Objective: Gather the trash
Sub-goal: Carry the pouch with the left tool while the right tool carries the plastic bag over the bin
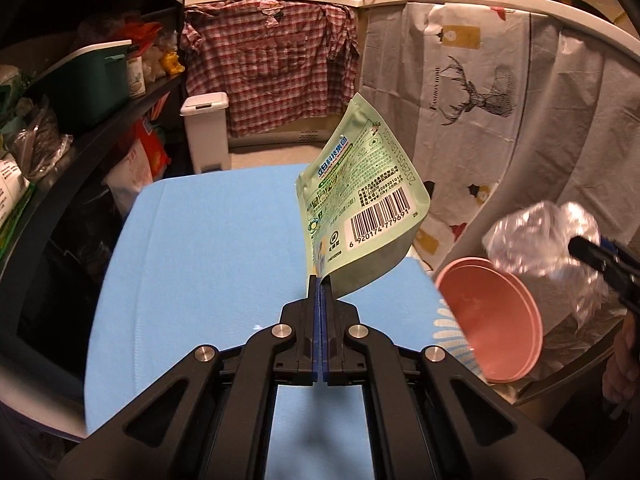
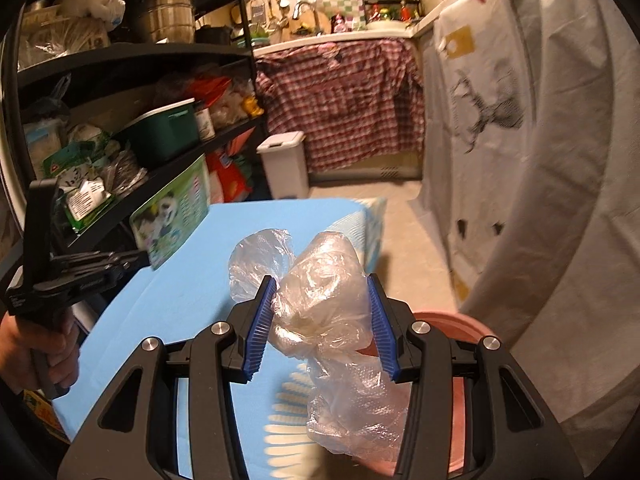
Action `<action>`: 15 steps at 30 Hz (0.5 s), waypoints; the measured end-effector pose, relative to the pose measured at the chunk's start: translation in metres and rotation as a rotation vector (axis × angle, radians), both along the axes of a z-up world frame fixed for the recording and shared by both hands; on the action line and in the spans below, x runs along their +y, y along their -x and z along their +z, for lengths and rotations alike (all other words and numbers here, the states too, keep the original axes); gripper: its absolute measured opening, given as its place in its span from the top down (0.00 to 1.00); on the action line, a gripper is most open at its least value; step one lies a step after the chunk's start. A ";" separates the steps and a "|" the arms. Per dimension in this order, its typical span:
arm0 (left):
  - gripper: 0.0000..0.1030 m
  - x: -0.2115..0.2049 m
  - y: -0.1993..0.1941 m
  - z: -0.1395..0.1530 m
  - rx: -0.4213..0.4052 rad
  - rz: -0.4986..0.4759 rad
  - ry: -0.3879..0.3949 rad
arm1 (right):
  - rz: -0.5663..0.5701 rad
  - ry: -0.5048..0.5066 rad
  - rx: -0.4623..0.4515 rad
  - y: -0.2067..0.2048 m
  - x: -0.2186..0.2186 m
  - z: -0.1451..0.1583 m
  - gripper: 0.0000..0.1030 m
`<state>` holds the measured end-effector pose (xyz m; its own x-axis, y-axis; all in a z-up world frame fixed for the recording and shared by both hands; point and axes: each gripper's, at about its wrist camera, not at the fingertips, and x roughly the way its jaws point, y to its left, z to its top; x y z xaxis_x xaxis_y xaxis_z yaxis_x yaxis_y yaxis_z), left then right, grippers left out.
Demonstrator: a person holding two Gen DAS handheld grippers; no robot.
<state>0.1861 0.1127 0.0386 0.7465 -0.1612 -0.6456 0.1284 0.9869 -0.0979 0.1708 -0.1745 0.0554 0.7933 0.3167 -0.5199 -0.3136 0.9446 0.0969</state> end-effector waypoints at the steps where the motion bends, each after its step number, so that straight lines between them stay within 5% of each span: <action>1: 1.00 -0.005 0.002 0.001 -0.002 -0.010 0.002 | -0.011 0.002 -0.006 0.000 -0.007 0.003 0.55; 15: 1.00 -0.089 0.002 -0.005 0.008 -0.175 0.016 | -0.175 -0.041 0.052 -0.011 -0.075 -0.026 0.55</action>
<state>0.1840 0.0234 0.0333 0.7014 -0.2981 -0.6475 0.2968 0.9480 -0.1149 0.1822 -0.2498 0.0298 0.8106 0.1976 -0.5512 -0.1382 0.9793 0.1478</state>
